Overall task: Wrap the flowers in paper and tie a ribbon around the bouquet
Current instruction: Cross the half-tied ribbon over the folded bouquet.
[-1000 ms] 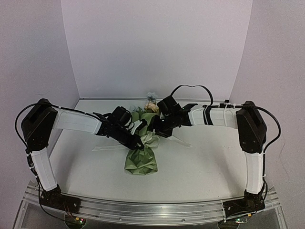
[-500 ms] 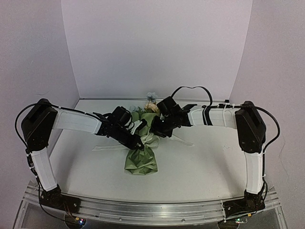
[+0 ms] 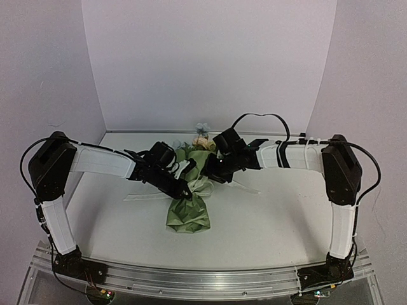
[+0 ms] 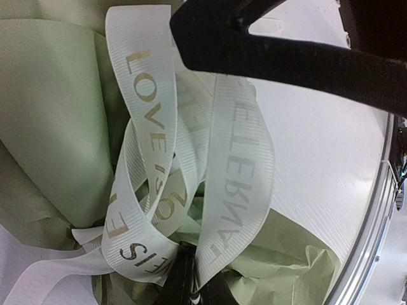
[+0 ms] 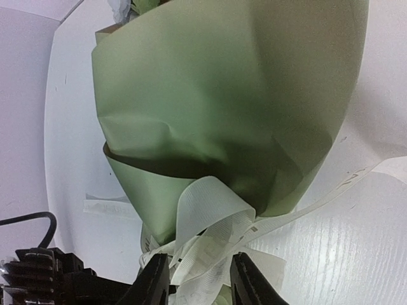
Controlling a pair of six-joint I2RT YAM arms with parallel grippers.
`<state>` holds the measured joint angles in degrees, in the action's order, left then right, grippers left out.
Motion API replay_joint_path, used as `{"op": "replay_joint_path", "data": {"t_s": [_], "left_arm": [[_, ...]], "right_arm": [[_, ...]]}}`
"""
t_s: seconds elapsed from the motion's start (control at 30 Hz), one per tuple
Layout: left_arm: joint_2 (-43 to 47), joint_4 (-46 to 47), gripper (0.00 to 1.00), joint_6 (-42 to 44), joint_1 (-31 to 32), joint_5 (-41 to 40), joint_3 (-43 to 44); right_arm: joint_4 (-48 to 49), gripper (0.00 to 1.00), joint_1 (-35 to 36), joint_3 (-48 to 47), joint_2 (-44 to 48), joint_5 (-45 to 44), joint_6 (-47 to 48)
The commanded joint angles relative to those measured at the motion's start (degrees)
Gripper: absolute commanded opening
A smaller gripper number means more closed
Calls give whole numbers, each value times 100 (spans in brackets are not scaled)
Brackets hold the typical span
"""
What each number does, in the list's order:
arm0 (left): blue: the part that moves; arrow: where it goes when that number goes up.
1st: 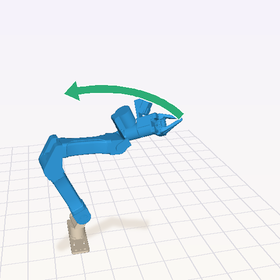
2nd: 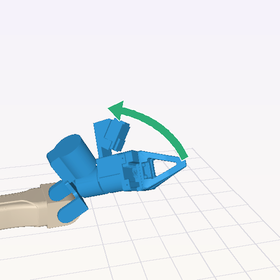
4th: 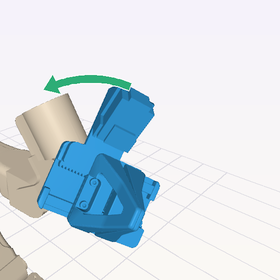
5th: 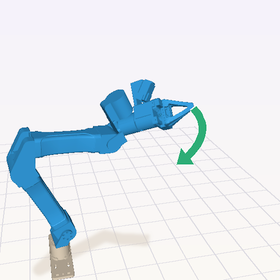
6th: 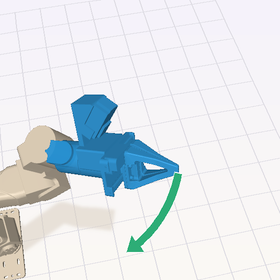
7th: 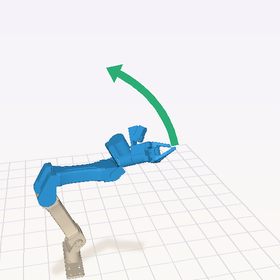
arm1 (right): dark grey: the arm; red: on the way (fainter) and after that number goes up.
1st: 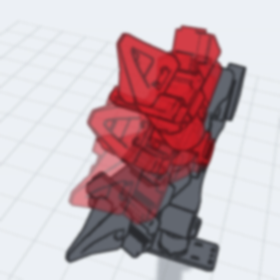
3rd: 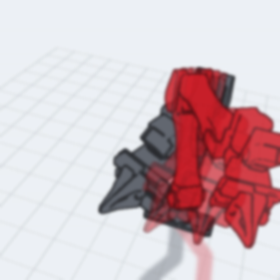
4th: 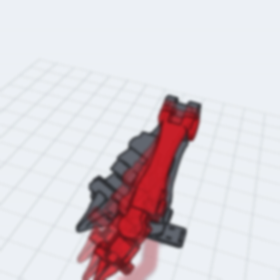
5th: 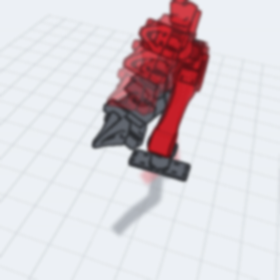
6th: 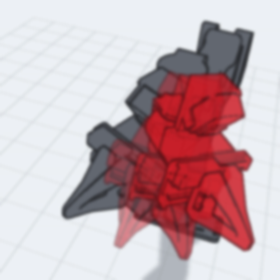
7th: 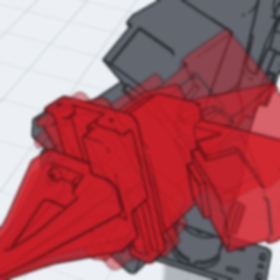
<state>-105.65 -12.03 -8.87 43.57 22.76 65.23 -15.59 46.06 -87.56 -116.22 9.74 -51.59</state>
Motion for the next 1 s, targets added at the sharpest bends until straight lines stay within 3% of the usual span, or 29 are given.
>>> {"op": "replay_joint_path", "data": {"t_s": [0.0,0.13,0.37,0.57,0.97], "left_arm": [[-15,88,6,33,-1,-32,192],[-18,110,6,18,-5,-27,184],[-17,149,6,-16,-7,-36,178],[2,224,11,-122,-7,-67,147],[234,550,27,-513,-50,-46,-64]], "right_arm": [[230,33,33,61,304,13,32],[232,23,31,100,293,27,17],[226,18,28,161,331,31,64],[215,1,54,275,524,-74,130],[-134,0,317,893,1089,-443,347]]}}
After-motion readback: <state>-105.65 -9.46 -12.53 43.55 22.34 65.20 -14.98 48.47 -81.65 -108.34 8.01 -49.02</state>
